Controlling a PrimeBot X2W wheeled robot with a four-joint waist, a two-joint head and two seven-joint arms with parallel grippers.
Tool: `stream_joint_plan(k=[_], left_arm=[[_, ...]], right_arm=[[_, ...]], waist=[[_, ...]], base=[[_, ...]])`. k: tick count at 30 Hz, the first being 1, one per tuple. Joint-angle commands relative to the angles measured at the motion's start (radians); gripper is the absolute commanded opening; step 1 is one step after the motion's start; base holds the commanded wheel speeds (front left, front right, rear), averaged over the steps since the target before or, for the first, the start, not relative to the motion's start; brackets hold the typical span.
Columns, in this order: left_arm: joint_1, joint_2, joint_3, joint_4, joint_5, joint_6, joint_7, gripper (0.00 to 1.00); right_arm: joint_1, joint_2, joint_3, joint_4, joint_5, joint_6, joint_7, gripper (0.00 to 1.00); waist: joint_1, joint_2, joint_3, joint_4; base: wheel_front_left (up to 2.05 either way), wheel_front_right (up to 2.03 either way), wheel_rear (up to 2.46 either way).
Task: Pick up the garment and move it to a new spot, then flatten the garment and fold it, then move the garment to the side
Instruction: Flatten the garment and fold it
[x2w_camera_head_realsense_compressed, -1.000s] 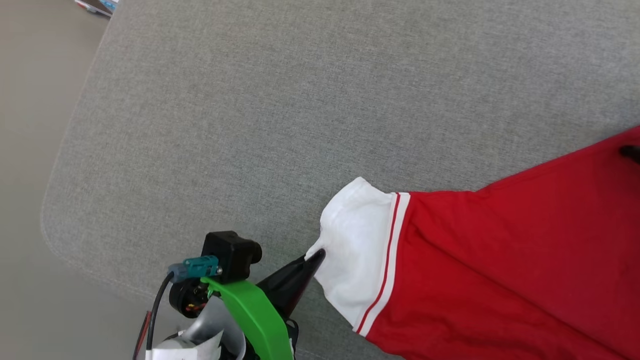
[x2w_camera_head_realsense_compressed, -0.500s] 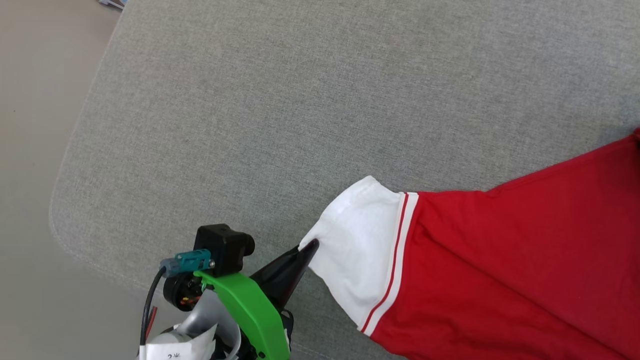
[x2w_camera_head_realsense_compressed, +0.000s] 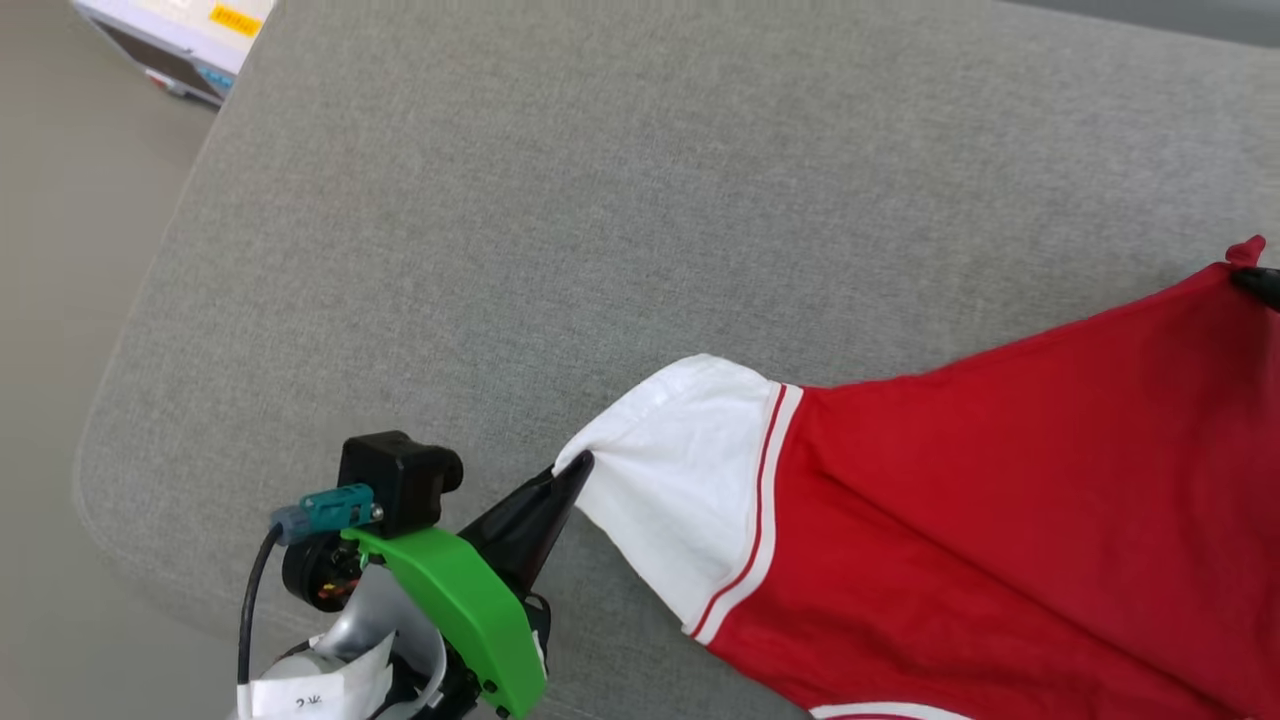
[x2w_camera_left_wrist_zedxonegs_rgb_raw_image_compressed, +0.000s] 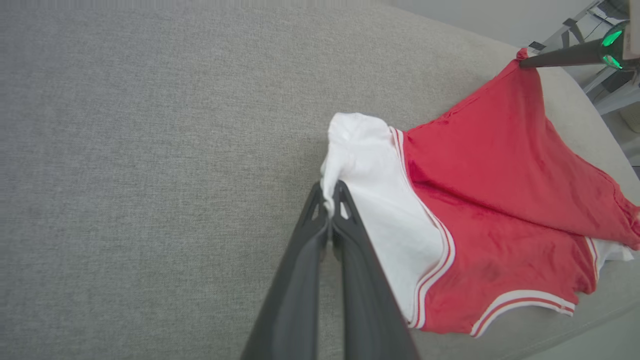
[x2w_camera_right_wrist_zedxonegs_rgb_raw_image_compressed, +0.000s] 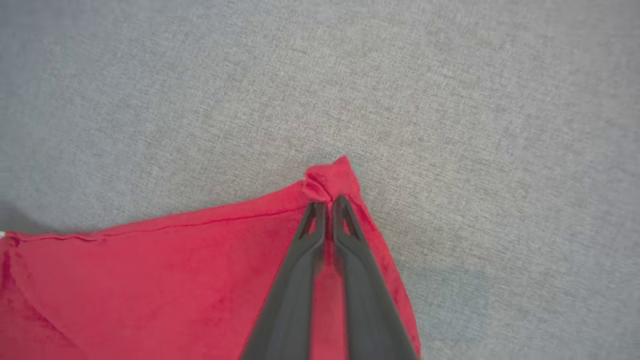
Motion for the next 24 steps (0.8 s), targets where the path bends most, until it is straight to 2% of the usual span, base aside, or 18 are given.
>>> stream_joint_plan(k=[1,10,24], left_arm=[[-0.011,0.008,0.006,-0.006,0.010,0.005,-0.004,0.00],[-0.025,0.031,0.048,-0.043,-0.002,0.021,0.000,0.00],[-0.219,0.063,0.161,-0.102,0.021,0.056,0.011,0.00]], right_arm=[[0.011,-0.005,-0.005,-0.001,0.013,-0.001,-0.015,0.00],[0.039,-0.034,-0.020,-0.056,0.063,-0.001,-0.085,0.00],[0.036,-0.059,-0.061,-0.268,0.128,-0.001,-0.147,0.00]], waist=[[0.0000,0.0000,-0.050,-0.039],[0.0000,0.0000,-0.142,-0.105],[0.0000,0.0000,-0.247,-0.208]], base=[[0.00,0.00,0.00],[0.00,0.00,0.00],[0.00,0.00,0.00]])
